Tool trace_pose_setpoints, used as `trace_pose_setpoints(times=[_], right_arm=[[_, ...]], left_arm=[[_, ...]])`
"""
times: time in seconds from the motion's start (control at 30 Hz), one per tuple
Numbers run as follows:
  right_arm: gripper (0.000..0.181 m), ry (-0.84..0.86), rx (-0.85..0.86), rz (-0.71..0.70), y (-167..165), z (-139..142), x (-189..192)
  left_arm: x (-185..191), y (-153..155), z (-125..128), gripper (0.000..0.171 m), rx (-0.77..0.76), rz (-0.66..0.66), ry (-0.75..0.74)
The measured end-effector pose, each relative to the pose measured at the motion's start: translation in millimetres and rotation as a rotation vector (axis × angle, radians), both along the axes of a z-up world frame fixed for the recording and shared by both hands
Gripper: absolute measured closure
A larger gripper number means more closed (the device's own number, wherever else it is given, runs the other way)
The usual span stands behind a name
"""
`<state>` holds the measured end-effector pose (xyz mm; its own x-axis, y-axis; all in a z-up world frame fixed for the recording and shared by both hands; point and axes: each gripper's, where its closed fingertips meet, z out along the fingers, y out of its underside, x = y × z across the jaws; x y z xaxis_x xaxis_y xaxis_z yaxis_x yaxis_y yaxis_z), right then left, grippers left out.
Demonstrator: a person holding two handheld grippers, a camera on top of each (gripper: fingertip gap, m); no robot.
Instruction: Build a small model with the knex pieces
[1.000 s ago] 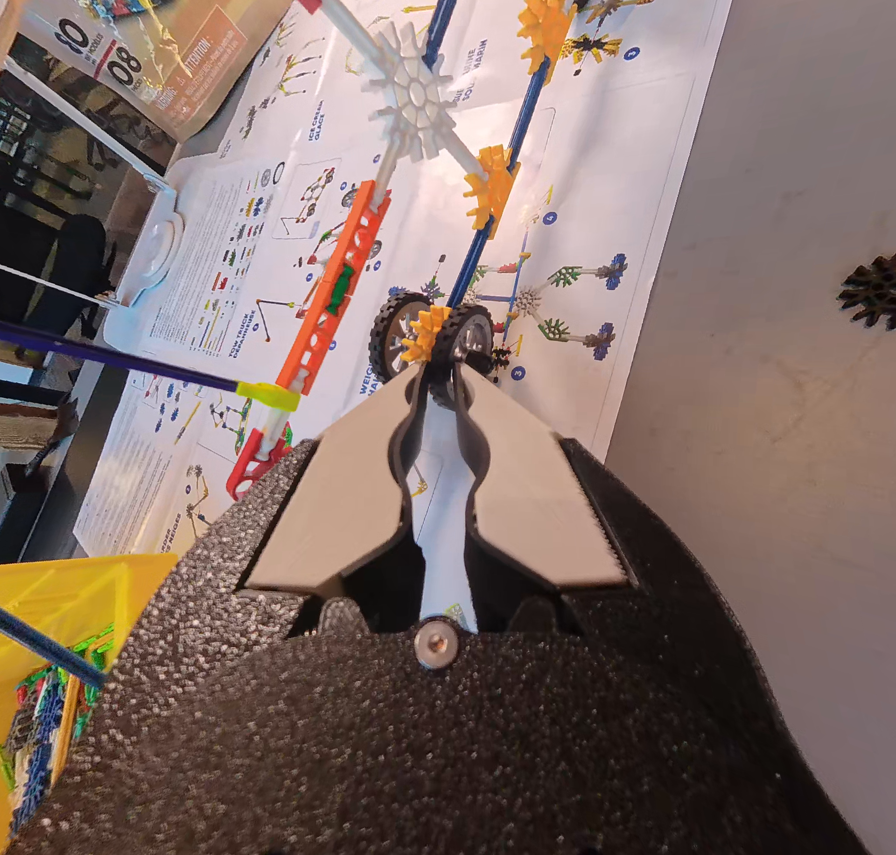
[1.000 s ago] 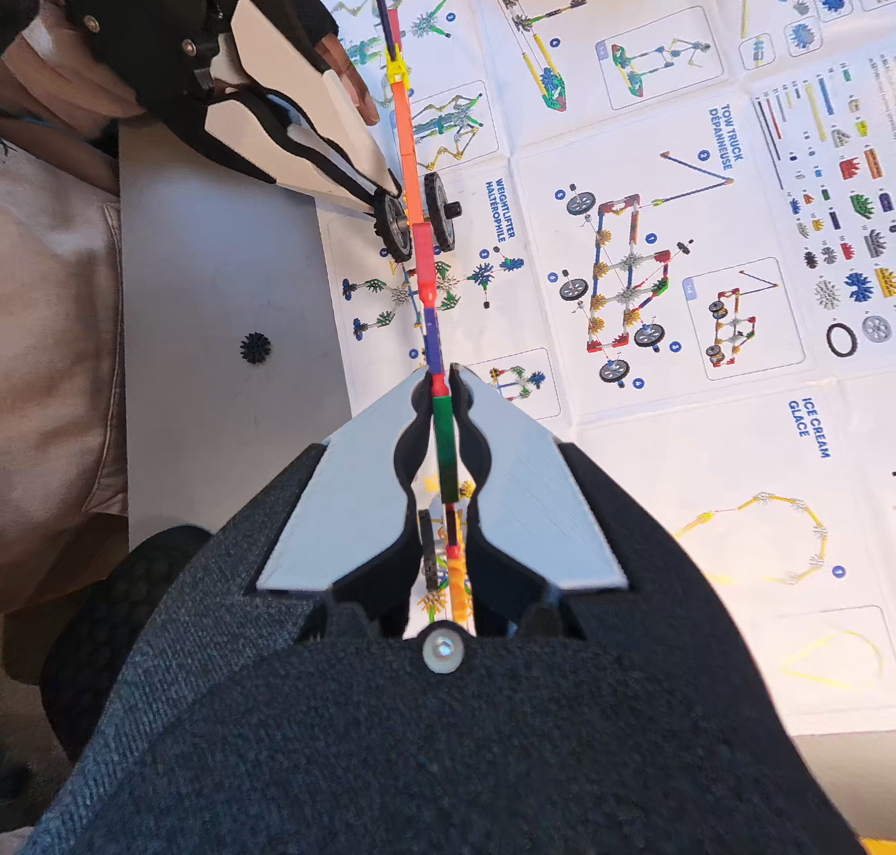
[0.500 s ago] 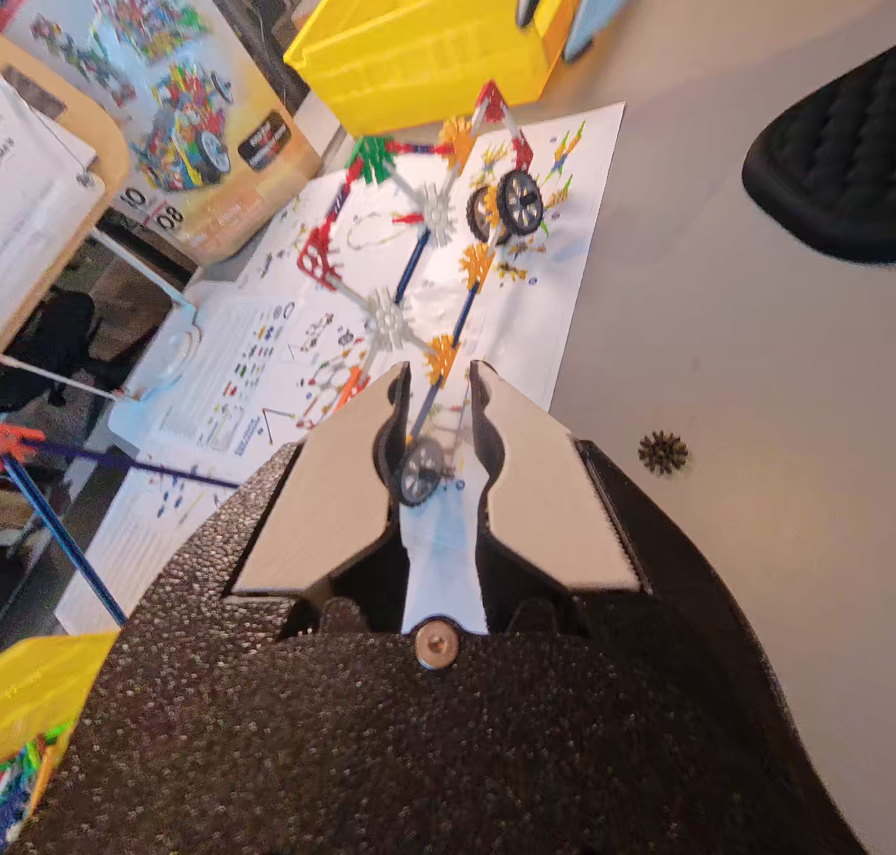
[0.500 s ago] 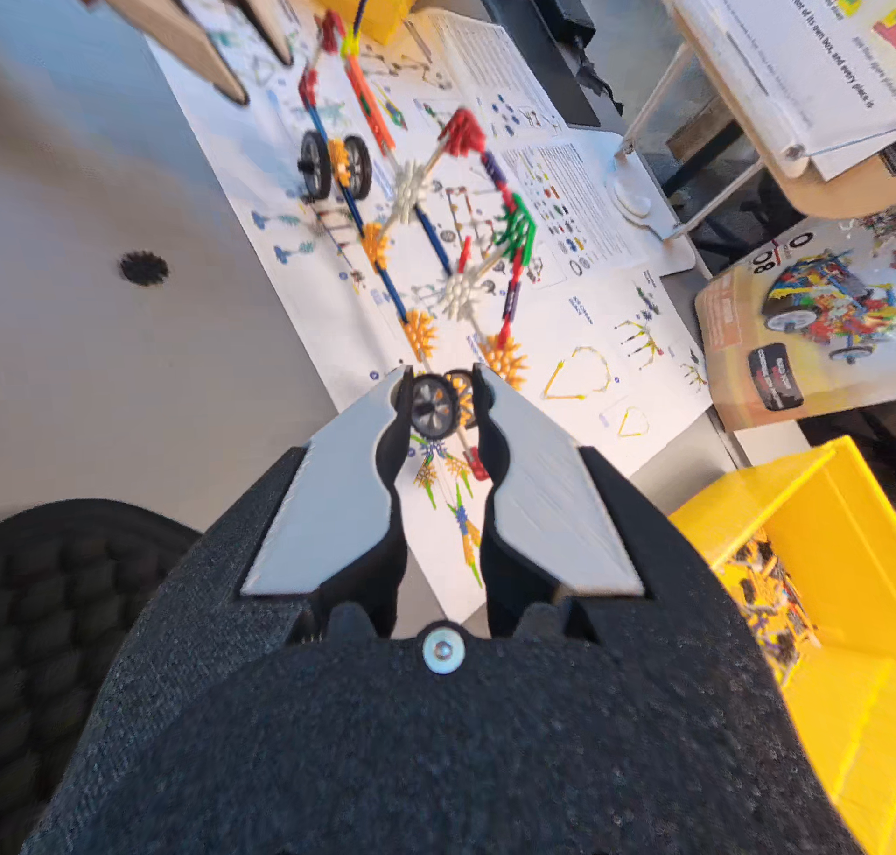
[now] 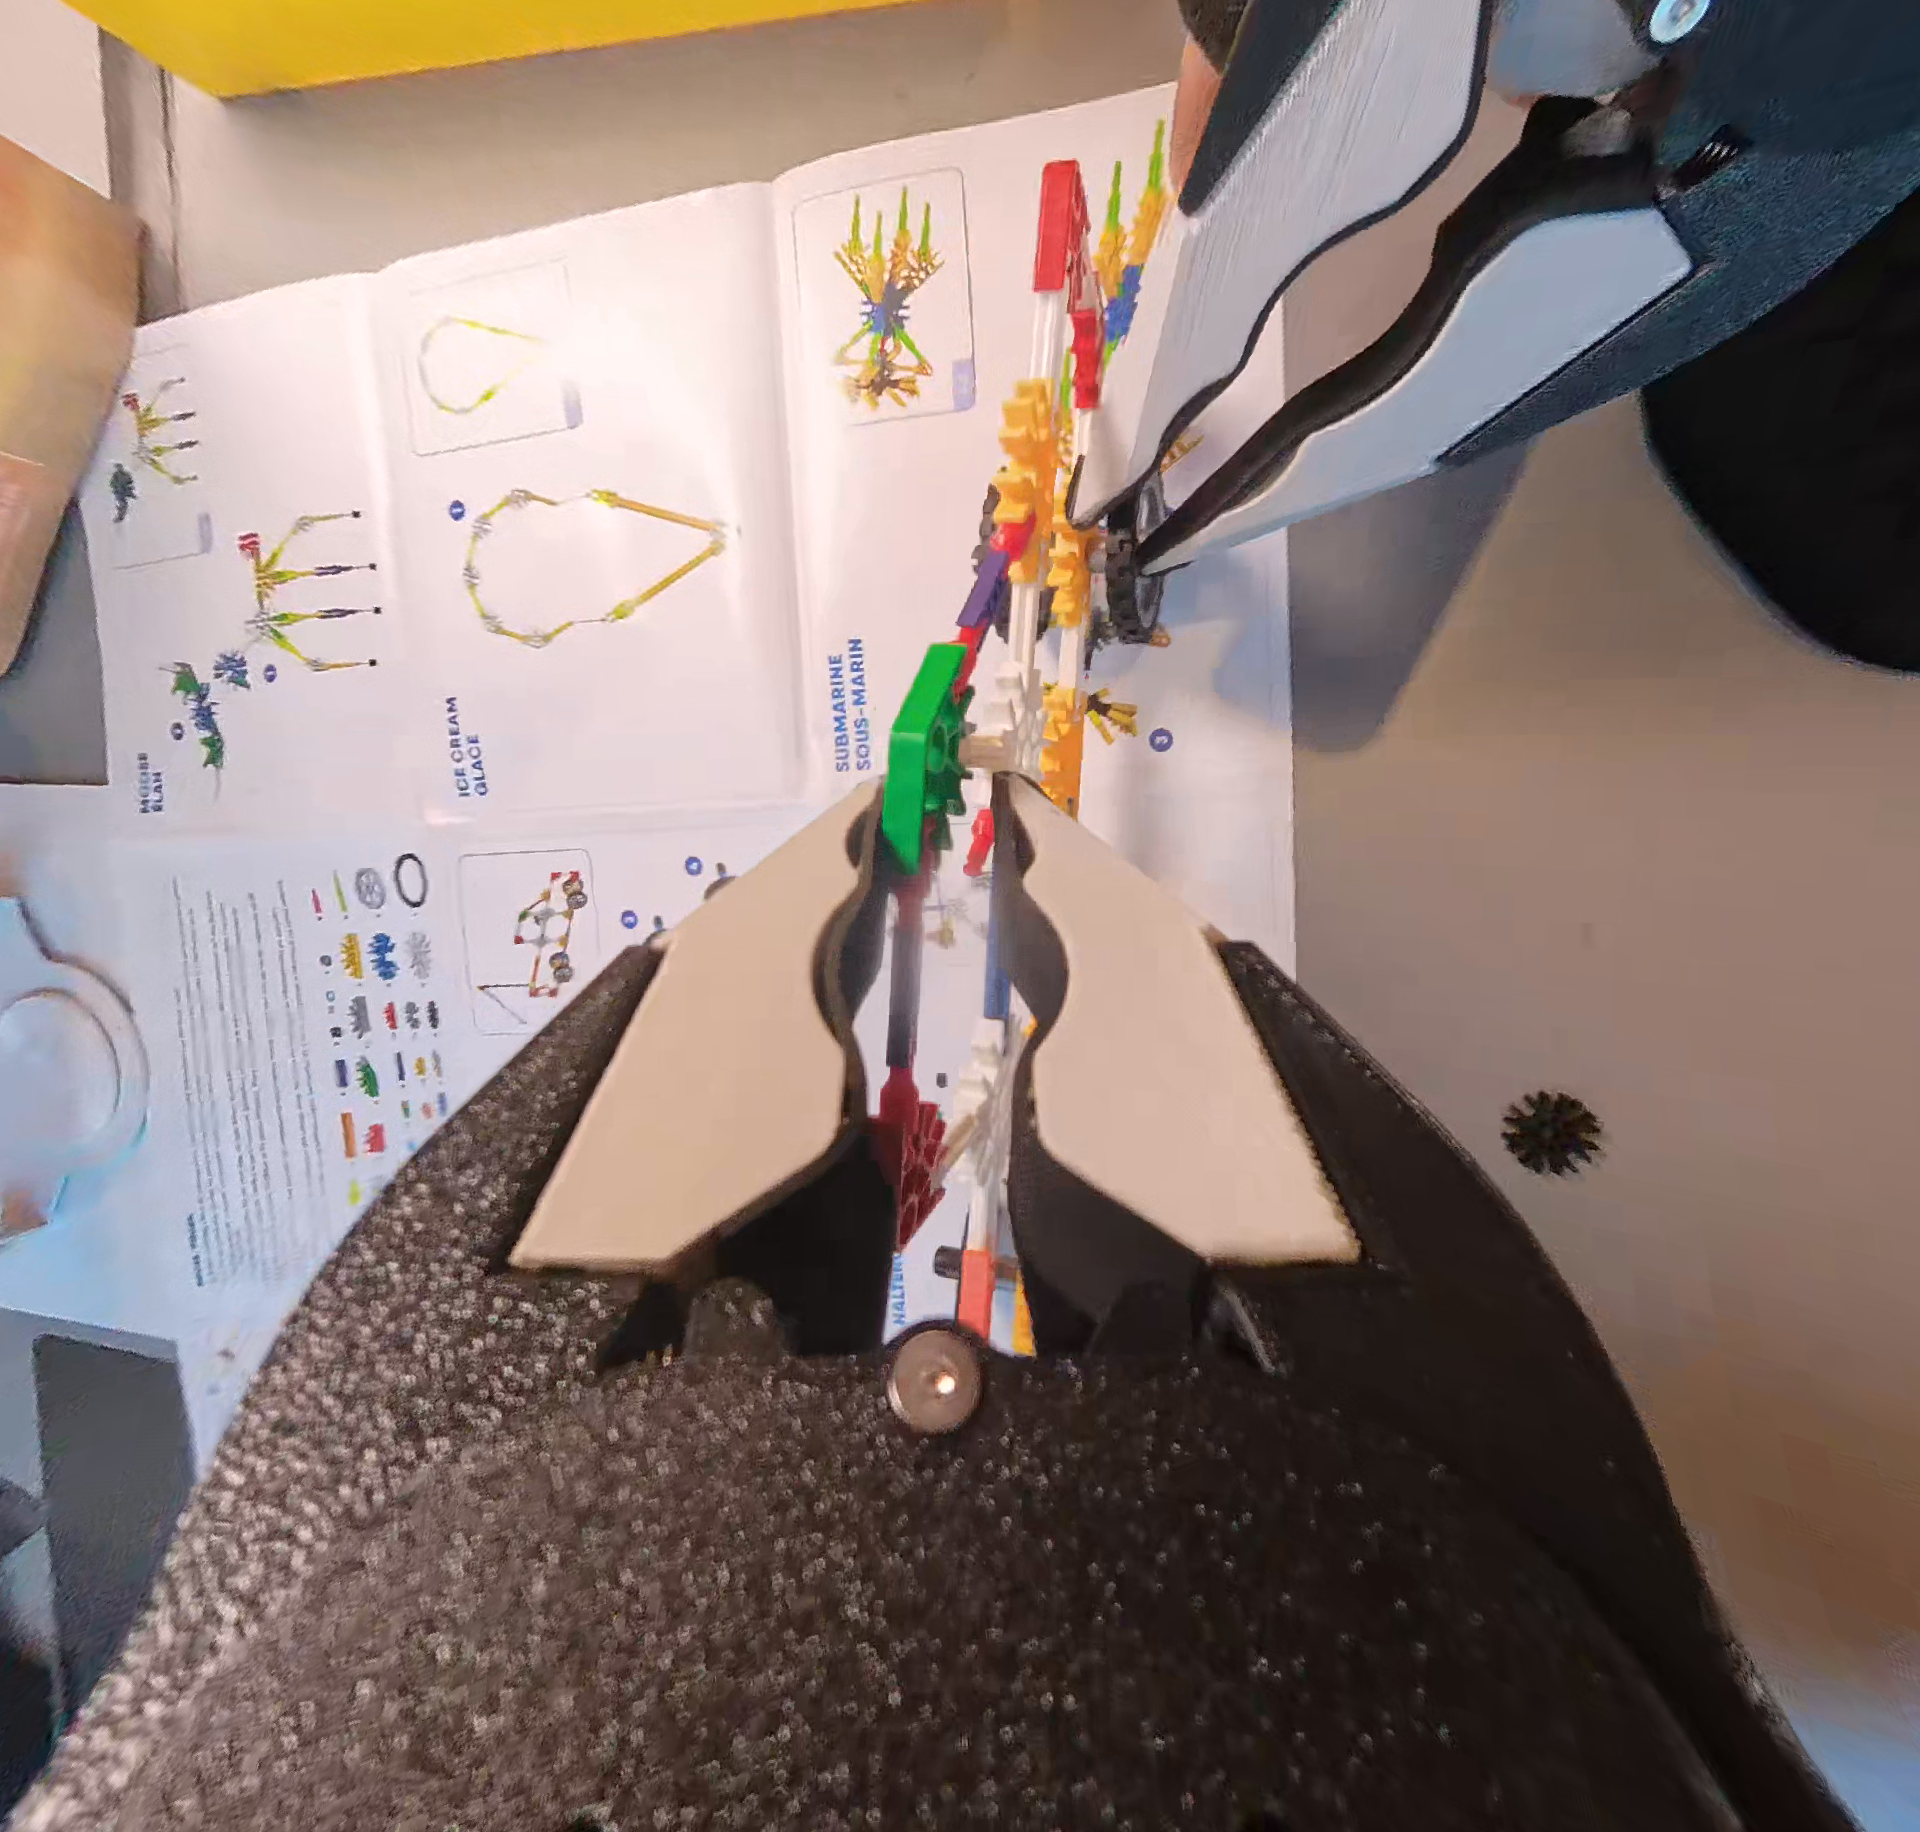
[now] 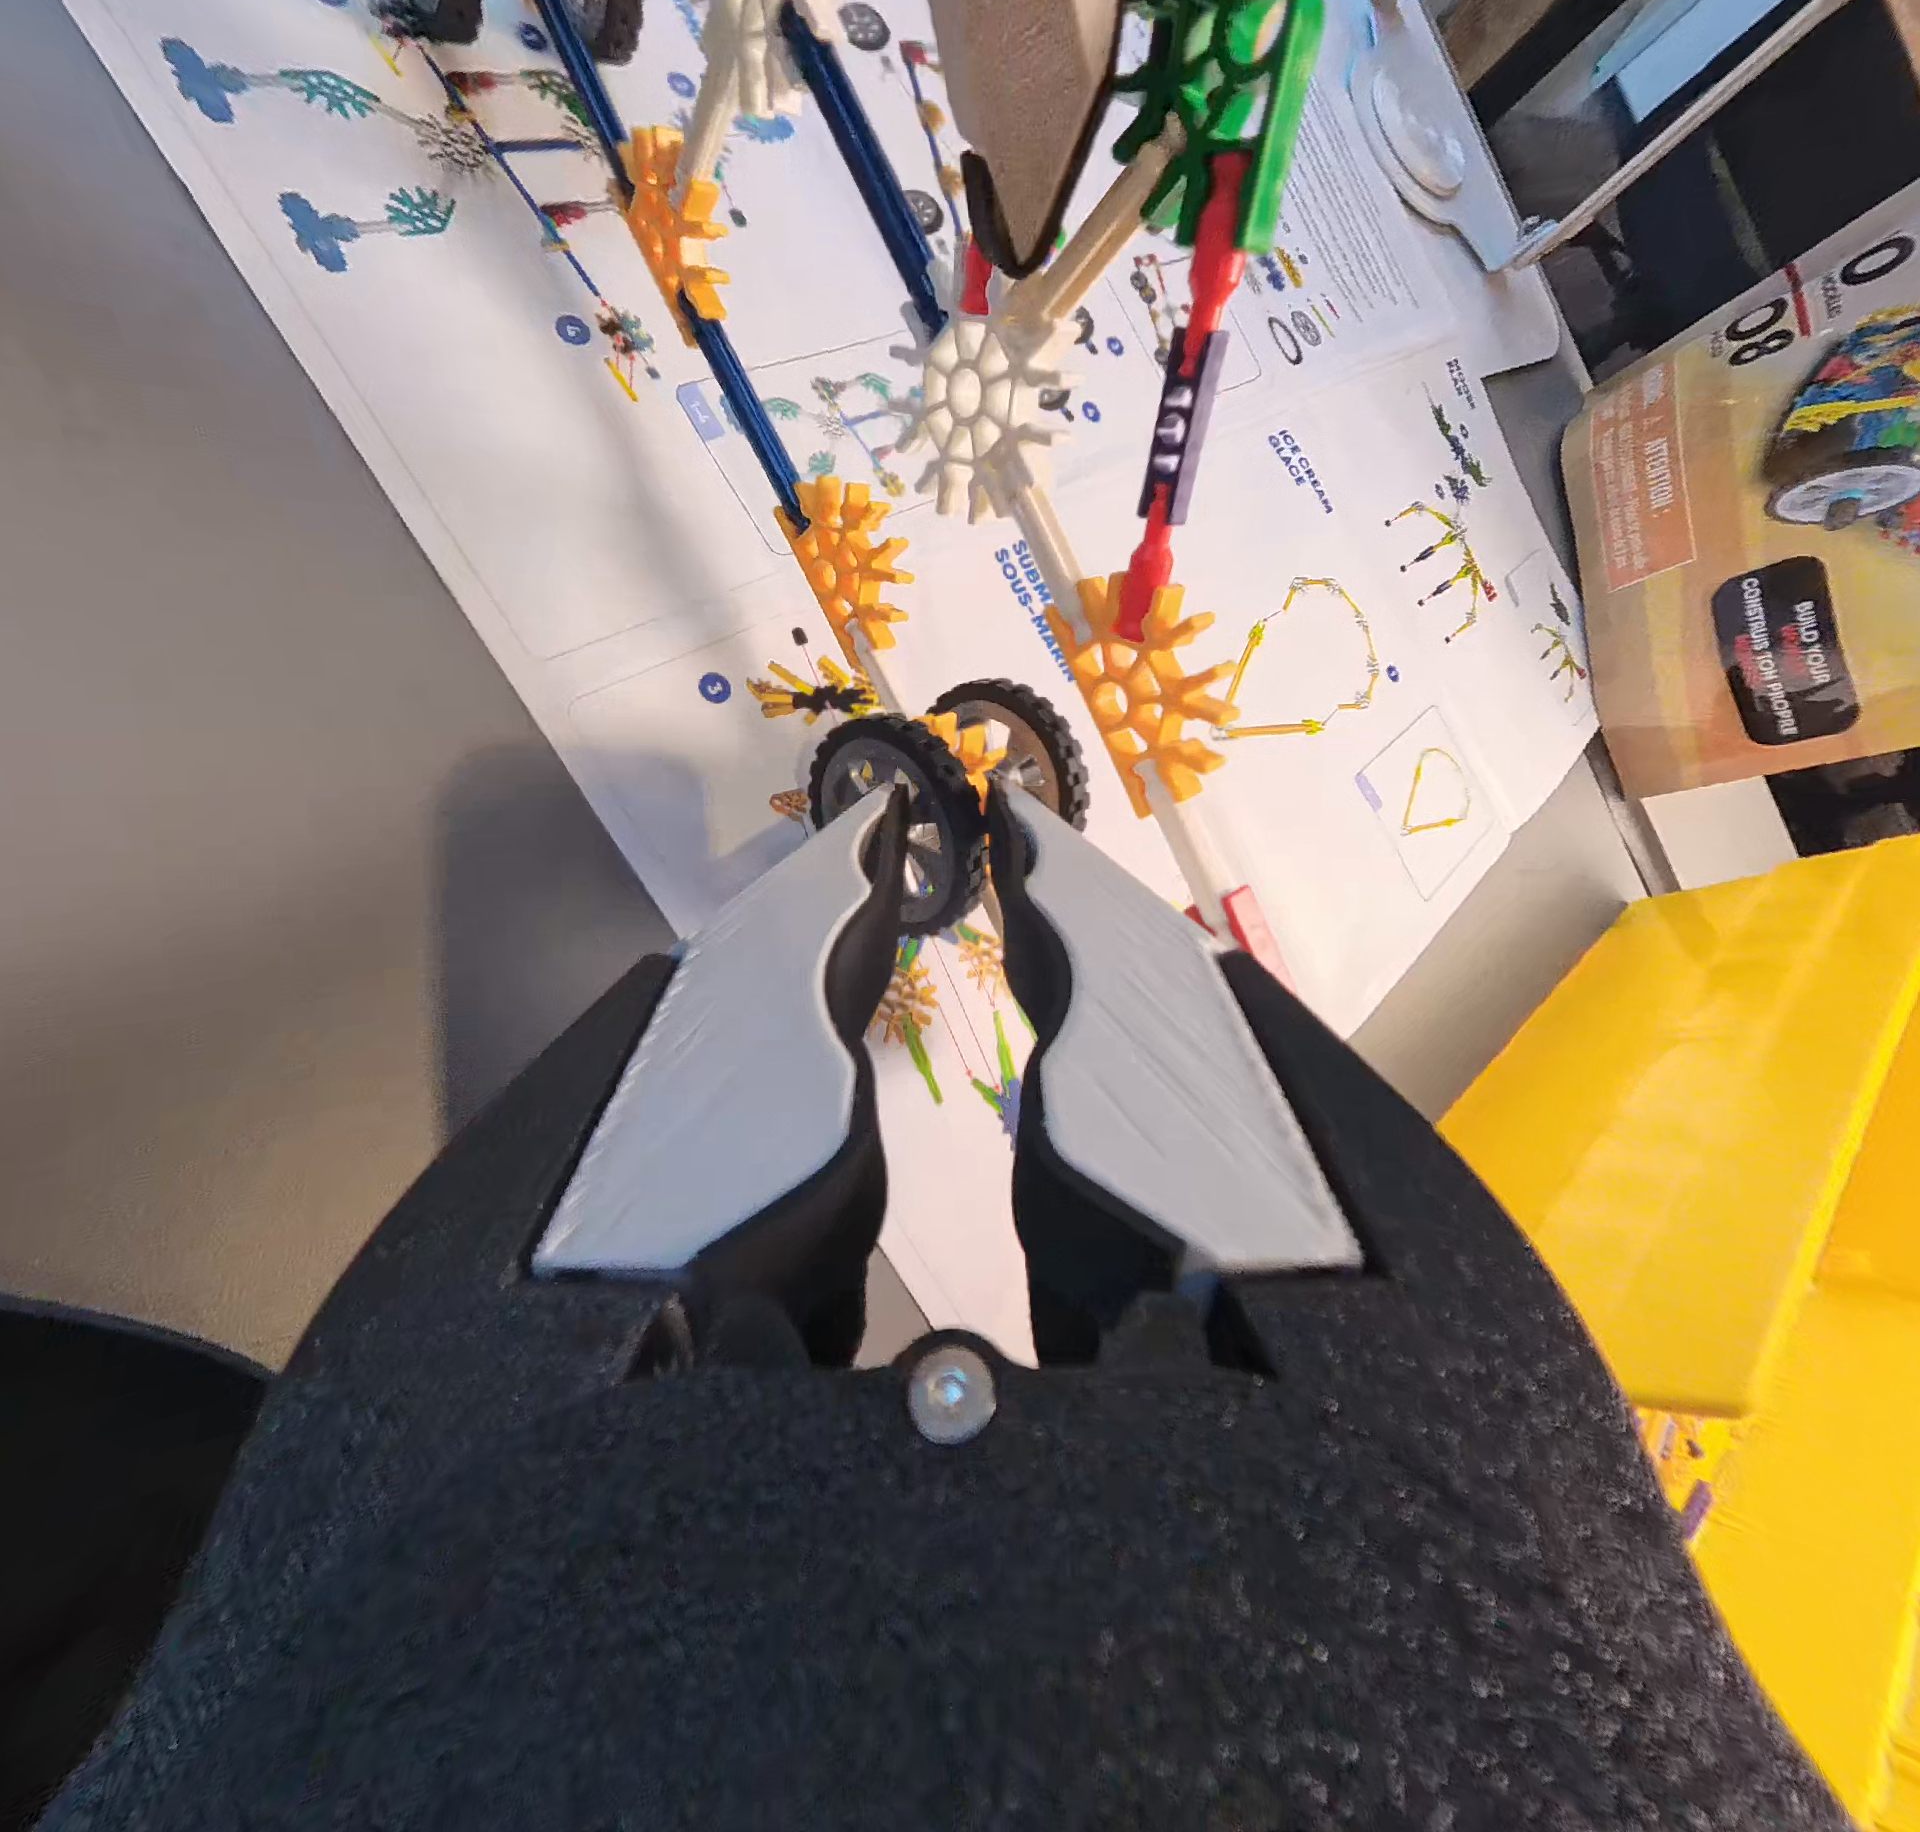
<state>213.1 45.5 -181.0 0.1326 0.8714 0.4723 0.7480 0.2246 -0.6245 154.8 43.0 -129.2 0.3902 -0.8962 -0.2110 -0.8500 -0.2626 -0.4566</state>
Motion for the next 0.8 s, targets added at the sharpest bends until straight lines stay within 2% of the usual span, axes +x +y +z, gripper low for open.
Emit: trace_pose_setpoints(times=[0.07,0.17,0.4,0.53,0.6,0.7,0.8], right_arm=[[0.170,-0.014,0.033,0.016,-3,-1,3],[0.172,-0.009,0.105,0.031,-8,-4,5],[0.171,-0.023,0.153,0.042,-8,-4,4],[0.171,-0.029,0.151,0.025,-8,-4,4],[0.170,-0.025,0.129,0.013,-8,-3,4],[0.160,0.031,0.073,0.004,-12,5,6],[0.160,0.109,0.038,-0.001,-21,19,9]], left_arm=[[2,-5,-1,0.164,-0.056,0.006,-0.041],[1,-5,-3,0.165,-0.092,0.026,-0.060],[-2,-2,-4,0.163,-0.101,0.060,-0.044],[-3,0,-4,0.159,-0.112,0.086,-0.060],[-3,-3,-1,0.149,-0.105,0.080,-0.076],[0,-8,23,0.144,-0.039,0.084,-0.190],[-5,-25,67,0.141,0.116,0.084,-0.347]])
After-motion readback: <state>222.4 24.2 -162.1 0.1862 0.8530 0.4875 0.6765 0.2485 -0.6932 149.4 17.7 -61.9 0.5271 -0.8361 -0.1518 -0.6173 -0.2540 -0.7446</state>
